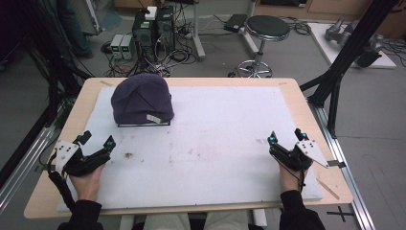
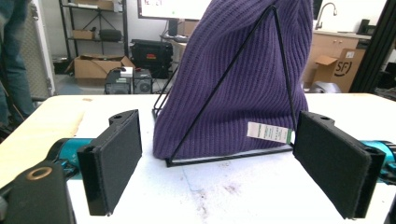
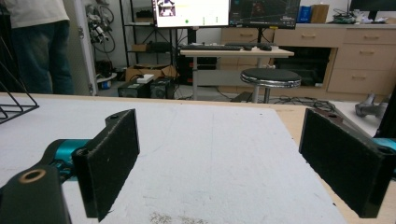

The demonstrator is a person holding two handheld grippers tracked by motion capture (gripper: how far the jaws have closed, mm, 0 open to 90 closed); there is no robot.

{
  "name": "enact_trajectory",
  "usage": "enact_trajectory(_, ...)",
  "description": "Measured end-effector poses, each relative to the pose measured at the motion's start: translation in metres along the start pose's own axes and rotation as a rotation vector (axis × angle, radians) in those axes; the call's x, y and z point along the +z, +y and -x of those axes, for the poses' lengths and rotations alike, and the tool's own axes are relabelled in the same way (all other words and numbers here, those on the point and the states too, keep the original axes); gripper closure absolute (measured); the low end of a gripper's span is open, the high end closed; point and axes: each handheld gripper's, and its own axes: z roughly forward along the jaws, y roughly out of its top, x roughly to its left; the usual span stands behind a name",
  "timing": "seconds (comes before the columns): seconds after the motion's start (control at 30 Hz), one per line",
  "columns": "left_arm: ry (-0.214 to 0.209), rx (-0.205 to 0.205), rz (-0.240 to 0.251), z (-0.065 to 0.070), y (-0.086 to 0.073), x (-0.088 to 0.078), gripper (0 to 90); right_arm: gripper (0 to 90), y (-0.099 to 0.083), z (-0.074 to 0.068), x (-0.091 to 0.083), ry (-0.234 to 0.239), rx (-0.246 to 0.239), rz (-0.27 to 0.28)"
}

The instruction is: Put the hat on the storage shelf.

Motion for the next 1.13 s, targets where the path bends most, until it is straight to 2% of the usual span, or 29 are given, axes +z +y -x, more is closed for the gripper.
enact_trajectory(0.23,-0.008,0.004,0.0,0.001,-0.0002,-0.0002,16.1,11.5,0.0002,0.0045,-0.0023,-0.009,0.021,0.003)
enact_trajectory(0.4,-0.01,-0.012,-0.006,-0.0007,-0.0024,0.0006,16.3,11.5,-0.0011,0.0066,-0.0022,-0.009,0.032,-0.006)
enact_trajectory(1.13,-0.024,0.014,-0.017,0.0029,-0.0038,0.0023,16.5,11.6,-0.0042,0.0063,-0.0016,-0.003,0.05,-0.027)
